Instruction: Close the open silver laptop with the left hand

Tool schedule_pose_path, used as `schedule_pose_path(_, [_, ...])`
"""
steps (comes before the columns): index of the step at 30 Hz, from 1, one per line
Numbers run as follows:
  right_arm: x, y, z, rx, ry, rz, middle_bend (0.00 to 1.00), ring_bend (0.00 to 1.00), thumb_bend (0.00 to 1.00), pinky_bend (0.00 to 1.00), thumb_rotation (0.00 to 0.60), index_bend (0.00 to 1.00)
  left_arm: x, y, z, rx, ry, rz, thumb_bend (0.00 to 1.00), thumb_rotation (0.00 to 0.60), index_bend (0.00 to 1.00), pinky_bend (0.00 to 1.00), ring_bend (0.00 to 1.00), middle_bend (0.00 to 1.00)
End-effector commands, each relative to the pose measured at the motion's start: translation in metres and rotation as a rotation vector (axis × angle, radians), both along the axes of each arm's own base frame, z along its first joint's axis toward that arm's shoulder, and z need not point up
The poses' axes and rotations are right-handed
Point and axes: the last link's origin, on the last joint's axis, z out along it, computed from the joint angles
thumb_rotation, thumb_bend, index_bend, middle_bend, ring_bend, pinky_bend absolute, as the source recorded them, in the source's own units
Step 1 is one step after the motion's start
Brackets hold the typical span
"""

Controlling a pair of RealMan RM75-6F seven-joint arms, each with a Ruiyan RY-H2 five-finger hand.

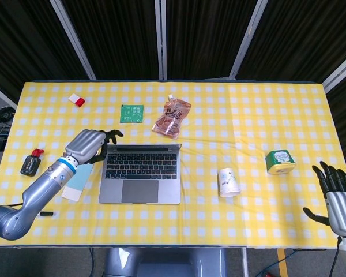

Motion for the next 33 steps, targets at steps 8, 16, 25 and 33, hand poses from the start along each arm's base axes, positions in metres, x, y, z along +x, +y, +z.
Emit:
schedule_pose_path(8, [0.003, 0.002, 0.001, -0.006, 0.0, 0.011, 0.0, 0.0, 0.0, 0.0, 0.6, 0.0, -0.008, -0.037, -0.003, -0.115, 0.023, -0.034, 1.0, 0.6, 0.23, 0.38, 0.32, 0.33])
schedule_pose_path(16, [0.003, 0.003, 0.002, -0.009, -0.004, 0.011, 0.0, 0.0, 0.0, 0.0, 0.6, 0.0, -0.018, -0.056, -0.03, -0.192, 0.025, -0.049, 1.0, 0.6, 0.24, 0.38, 0.32, 0.32])
schedule_pose_path(25, [0.0, 0.002, 0.002, -0.005, -0.001, 0.004, 0.0, 0.0, 0.0, 0.0, 0.6, 0.0, -0.033, -0.066, -0.068, -0.28, 0.053, -0.042, 1.0, 0.6, 0.24, 0.38, 0.32, 0.32])
schedule_pose_path(33, [-0.001, 0.001, 0.001, -0.004, -0.001, -0.005, 0.0, 0.0, 0.0, 0.0, 0.6, 0.0, -0.041, -0.07, -0.099, -0.311, 0.058, -0.031, 1.0, 0.6, 0.24, 0.37, 0.32, 0.32])
